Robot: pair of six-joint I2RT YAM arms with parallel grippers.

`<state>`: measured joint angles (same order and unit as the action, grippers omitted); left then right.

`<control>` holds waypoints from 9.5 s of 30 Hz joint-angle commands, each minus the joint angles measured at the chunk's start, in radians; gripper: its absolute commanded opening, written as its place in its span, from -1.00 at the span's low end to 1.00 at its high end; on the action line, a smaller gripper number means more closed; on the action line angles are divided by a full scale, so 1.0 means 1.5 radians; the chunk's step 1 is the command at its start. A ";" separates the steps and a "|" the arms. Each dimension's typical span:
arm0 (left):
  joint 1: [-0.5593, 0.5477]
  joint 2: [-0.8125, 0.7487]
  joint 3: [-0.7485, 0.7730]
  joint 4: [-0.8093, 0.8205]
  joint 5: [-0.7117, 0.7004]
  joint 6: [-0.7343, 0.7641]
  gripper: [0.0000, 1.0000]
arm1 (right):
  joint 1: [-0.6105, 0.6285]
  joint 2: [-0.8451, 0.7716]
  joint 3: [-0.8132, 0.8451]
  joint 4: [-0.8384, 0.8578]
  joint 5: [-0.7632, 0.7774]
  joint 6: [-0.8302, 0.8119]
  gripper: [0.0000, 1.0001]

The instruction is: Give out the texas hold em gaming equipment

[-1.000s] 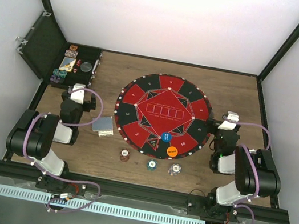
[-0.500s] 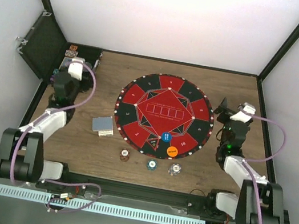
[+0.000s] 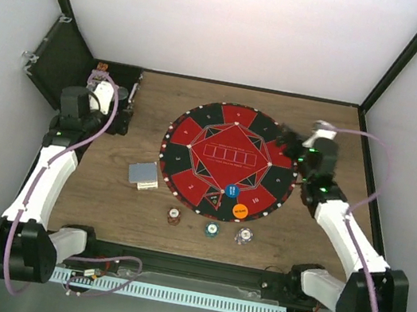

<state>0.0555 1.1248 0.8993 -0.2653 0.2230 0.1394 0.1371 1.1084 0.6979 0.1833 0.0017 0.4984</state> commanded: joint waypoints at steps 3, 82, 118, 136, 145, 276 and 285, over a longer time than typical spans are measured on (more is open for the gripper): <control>0.020 -0.006 0.055 -0.183 0.045 0.056 1.00 | 0.326 0.092 0.111 -0.277 0.087 0.011 1.00; 0.028 0.002 0.103 -0.312 0.083 0.071 1.00 | 0.450 0.417 0.237 -0.466 0.104 0.006 0.32; 0.028 0.014 0.114 -0.339 0.090 0.076 1.00 | 0.275 0.738 0.554 -0.427 0.159 -0.112 -0.34; 0.028 0.022 0.116 -0.343 0.102 0.073 1.00 | 0.251 0.776 0.749 -0.509 0.168 -0.151 0.29; 0.028 0.015 0.111 -0.338 0.116 0.071 1.00 | 0.362 0.490 0.379 -0.479 0.175 -0.085 0.36; 0.044 0.017 0.123 -0.357 0.104 0.109 1.00 | 0.752 0.520 0.488 -0.652 0.095 0.105 0.55; 0.046 0.013 0.125 -0.359 0.103 0.113 1.00 | 0.752 0.541 0.486 -0.650 0.120 0.107 0.31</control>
<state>0.1165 1.1637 1.0729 -0.7952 0.3683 0.2935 1.2648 1.9018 1.3945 -0.7818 0.1467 0.6601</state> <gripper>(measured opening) 0.999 0.680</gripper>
